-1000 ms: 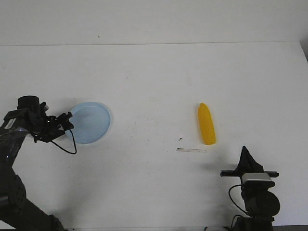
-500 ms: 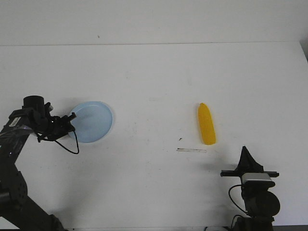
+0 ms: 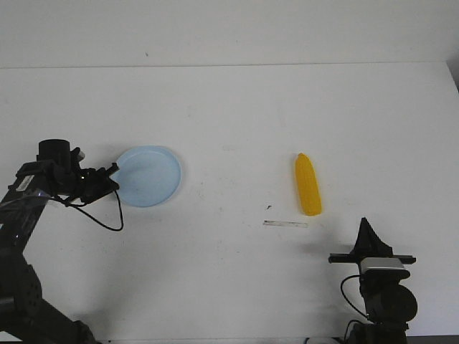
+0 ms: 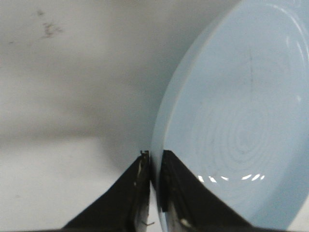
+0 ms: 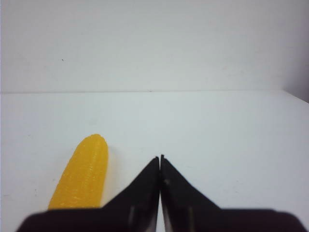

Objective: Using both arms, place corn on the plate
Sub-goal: 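Push the blue plate with the left gripper toward the yellow corn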

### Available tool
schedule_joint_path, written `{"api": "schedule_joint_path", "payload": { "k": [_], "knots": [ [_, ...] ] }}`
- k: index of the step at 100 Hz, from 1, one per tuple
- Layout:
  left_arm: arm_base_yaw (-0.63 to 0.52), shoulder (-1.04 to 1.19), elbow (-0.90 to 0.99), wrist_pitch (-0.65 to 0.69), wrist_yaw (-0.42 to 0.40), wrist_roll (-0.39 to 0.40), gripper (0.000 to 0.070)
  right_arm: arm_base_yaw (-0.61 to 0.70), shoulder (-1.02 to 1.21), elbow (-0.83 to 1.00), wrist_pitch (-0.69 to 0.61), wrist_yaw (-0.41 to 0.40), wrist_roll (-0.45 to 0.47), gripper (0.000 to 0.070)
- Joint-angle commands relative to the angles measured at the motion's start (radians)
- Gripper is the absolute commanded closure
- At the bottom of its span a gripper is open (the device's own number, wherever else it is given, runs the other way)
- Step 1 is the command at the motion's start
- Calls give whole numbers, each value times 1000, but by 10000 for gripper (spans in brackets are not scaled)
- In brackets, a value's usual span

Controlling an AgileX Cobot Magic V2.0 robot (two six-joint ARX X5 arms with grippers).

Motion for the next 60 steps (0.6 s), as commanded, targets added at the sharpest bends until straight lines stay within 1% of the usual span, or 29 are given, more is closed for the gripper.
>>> {"api": "schedule_joint_path", "payload": {
  "k": [1, 11, 24, 60],
  "knots": [
    [-1, -19, 14, 11, 22, -39, 700, 1, 2, -1, 11, 0, -4, 698],
    [-23, -43, 14, 6, 21, -38, 700, 1, 2, -1, 11, 0, -4, 698],
    [-90, -55, 14, 8, 21, -38, 700, 1, 2, -1, 12, 0, -4, 699],
    [-391, -46, 14, 73, 20, -38, 700, 1, 2, -1, 12, 0, -4, 698]
  ]
}}
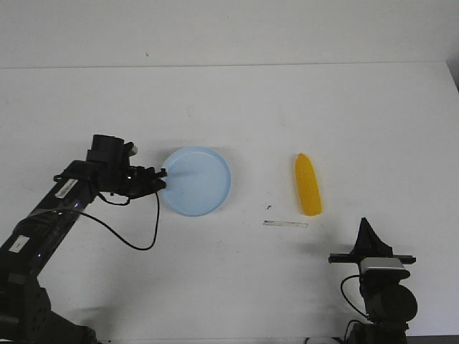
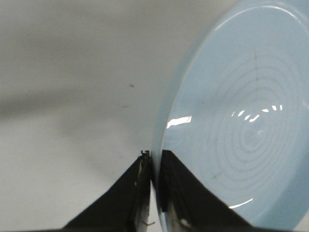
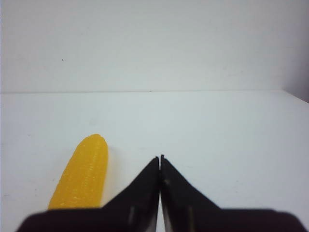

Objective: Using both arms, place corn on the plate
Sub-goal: 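Push the blue plate with the left gripper toward the yellow corn, then withdraw the left gripper from the plate back to rest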

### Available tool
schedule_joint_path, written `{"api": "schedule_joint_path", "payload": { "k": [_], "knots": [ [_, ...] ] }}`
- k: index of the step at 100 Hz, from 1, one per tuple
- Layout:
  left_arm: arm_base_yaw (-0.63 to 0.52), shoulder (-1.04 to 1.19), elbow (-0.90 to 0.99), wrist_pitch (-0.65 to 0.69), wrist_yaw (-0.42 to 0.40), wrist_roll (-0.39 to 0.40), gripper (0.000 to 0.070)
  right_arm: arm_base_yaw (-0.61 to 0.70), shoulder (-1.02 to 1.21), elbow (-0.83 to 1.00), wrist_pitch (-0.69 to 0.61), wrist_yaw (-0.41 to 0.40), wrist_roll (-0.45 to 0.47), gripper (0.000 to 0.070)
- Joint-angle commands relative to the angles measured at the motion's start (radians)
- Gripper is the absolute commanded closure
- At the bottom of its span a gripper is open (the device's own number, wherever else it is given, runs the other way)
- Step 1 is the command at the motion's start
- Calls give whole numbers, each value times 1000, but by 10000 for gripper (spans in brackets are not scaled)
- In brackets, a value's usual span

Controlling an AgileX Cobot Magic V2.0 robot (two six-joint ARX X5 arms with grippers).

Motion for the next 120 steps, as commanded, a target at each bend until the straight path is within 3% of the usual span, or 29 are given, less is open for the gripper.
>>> {"api": "schedule_joint_path", "payload": {
  "k": [1, 30, 63, 67, 76, 80, 100, 120],
  "knots": [
    [-48, 18, 13, 9, 8, -4, 700, 1, 2, -1, 12, 0, -4, 698],
    [-223, 103, 13, 58, -10, -75, 700, 1, 2, -1, 11, 0, -4, 698],
    [-236, 163, 13, 67, -11, -106, 695, 1, 2, -1, 11, 0, -4, 698],
    [-236, 163, 13, 67, -11, -106, 664, 1, 2, -1, 11, 0, -3, 698],
    [-235, 163, 13, 64, -15, -111, 494, 1, 2, -1, 12, 0, -3, 698],
    [-235, 163, 13, 63, -26, -115, 466, 1, 2, -1, 12, 0, -4, 698],
    [-224, 141, 13, 61, -48, -117, 456, 1, 2, -1, 11, 0, -4, 698],
    [-203, 8, 13, 87, -212, -116, 456, 1, 2, -1, 12, 0, -3, 698]
  ]
}}
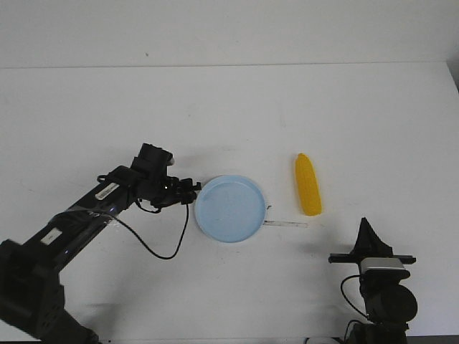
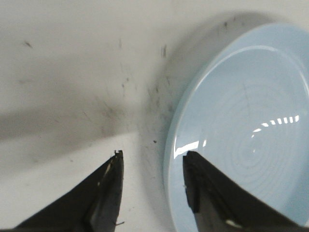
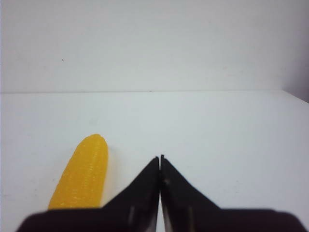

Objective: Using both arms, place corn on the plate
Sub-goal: 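Withdraw the left gripper from the plate back to rest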

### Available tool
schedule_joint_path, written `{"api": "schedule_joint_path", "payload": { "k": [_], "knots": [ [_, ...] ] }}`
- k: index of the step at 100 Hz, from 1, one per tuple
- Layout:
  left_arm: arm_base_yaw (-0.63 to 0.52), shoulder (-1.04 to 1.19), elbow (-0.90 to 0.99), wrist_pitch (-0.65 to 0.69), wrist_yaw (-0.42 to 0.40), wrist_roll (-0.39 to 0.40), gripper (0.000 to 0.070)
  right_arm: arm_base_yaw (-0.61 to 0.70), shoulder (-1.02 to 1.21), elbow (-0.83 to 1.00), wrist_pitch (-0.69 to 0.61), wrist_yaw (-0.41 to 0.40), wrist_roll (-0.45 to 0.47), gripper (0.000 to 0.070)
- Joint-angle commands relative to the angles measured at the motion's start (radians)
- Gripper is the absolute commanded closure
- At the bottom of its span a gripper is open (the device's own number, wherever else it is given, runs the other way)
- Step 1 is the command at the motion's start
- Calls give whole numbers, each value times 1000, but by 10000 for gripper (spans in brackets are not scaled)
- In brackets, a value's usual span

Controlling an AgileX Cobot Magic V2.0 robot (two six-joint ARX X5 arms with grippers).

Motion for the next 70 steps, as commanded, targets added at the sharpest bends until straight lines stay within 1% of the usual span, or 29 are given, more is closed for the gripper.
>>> {"api": "schedule_joint_path", "payload": {
  "k": [1, 12, 25, 30, 46, 53, 59, 63, 70],
  "knots": [
    [10, -60, 14, 21, -45, -5, 456, 1, 2, -1, 12, 0, -4, 698],
    [29, -147, 14, 58, -94, 24, 457, 1, 2, -1, 12, 0, -3, 699],
    [44, -246, 8, 101, -147, 83, 462, 1, 2, -1, 12, 0, -4, 698],
    [50, -288, -10, 143, -176, 120, 477, 1, 2, -1, 11, 0, -4, 698],
    [91, -420, -138, 333, -290, 273, 609, 1, 2, -1, 11, 0, -4, 699],
    [118, -484, -217, 412, -315, 307, 648, 1, 2, -1, 11, 0, -4, 698],
    [149, -547, -279, 445, -323, 311, 700, 1, 2, -1, 12, 0, -4, 699],
    [172, -589, -316, 454, -323, 312, 700, 1, 2, -1, 12, 0, -4, 698],
    [218, -670, -378, 455, -323, 344, 700, 1, 2, -1, 12, 0, -3, 698]
  ]
}}
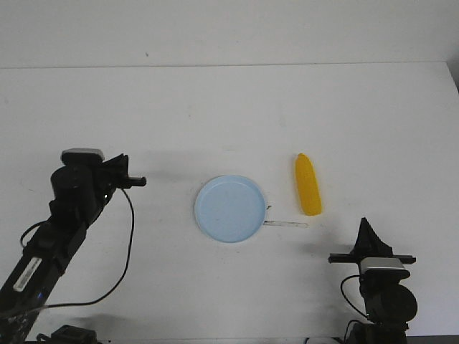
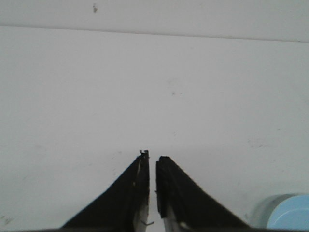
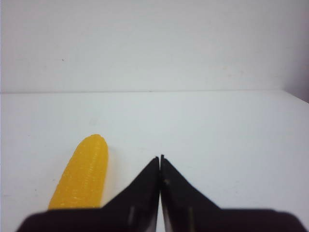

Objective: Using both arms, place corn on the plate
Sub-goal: 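Withdraw the left gripper from the plate back to rest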

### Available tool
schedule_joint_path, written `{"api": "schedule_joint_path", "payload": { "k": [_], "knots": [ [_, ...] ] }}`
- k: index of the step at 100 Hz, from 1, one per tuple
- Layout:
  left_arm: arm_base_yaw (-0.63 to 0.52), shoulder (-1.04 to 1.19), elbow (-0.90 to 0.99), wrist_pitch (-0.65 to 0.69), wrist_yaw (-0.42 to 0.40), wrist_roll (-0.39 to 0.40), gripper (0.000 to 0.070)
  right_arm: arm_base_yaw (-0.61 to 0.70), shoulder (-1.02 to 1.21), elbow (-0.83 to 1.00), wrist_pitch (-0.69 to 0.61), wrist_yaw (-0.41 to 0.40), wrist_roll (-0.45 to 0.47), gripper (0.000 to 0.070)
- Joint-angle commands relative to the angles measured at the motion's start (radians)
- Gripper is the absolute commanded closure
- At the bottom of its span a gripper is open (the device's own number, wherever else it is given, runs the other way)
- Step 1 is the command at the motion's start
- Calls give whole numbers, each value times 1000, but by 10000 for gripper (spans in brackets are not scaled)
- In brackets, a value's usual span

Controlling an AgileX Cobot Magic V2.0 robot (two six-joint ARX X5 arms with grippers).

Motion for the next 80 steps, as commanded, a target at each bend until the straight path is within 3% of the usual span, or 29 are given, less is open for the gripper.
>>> {"api": "schedule_joint_path", "payload": {
  "k": [1, 14, 38, 62, 80],
  "knots": [
    [34, -70, -37, 17, -4, 63, 699, 1, 2, -1, 12, 0, -4, 698],
    [138, -211, -146, 17, -6, 145, 699, 1, 2, -1, 12, 0, -4, 699],
    [215, -444, -310, 18, -6, 151, 699, 1, 2, -1, 12, 0, -4, 698],
    [195, -642, -434, 17, -2, 28, 698, 1, 2, -1, 11, 0, -4, 698],
    [195, -754, -489, 17, -2, 27, 698, 1, 2, -1, 12, 0, -4, 698]
  ]
}}
